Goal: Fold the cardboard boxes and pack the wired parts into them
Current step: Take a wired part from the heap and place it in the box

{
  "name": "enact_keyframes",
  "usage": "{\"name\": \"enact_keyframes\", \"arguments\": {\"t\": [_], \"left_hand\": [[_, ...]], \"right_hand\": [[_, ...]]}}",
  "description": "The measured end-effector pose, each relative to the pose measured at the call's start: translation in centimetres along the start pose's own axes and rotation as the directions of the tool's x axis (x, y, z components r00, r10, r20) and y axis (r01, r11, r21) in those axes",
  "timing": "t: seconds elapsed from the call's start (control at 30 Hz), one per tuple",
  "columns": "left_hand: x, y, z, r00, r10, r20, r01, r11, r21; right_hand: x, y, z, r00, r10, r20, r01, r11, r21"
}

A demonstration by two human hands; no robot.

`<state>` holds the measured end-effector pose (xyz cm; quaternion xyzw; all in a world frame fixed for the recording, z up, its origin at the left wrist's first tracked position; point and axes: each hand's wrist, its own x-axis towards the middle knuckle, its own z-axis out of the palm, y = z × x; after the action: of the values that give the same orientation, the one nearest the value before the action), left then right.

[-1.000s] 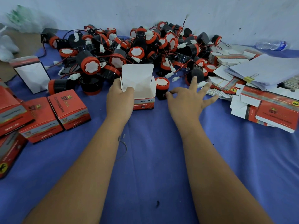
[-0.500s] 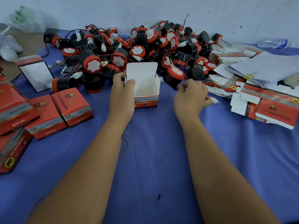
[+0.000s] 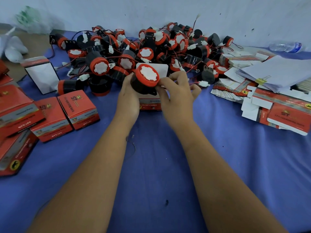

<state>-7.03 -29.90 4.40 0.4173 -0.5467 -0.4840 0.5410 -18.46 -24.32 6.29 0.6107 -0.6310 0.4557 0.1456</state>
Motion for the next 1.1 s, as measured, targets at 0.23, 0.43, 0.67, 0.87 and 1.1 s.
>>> {"name": "enact_keyframes", "arguments": {"t": [0.23,0.43,0.67,0.87,1.1], "left_hand": [[0.0,0.2,-0.1,0.998,-0.008,0.055,0.008,1.0,-0.009],[-0.3,0.5,0.0,0.996,0.002,0.089,-0.007,0.998,0.058],[-0.5,0.5,0.1,0.994,0.063,0.085,-0.076,0.984,0.159],[-0.3,0.5,0.1,0.997,0.058,0.06,-0.07,0.97,0.234],[-0.2,0.5,0.1,1.0,0.01,0.024,-0.015,0.973,0.231]], "right_hand": [[0.5,0.7,-0.7,0.995,0.039,0.096,-0.015,0.969,-0.247],[0.5,0.9,-0.8,0.978,0.053,0.202,-0.009,0.978,-0.21],[0.0,0.8,-0.3,0.959,0.034,0.281,0.068,0.936,-0.346],[0.7,-0.2,-1.1,0.912,0.278,-0.303,-0.225,0.954,0.196],[2.0,0.4,-2.3,0.47,0.839,-0.275,-0.405,0.482,0.777]]}}
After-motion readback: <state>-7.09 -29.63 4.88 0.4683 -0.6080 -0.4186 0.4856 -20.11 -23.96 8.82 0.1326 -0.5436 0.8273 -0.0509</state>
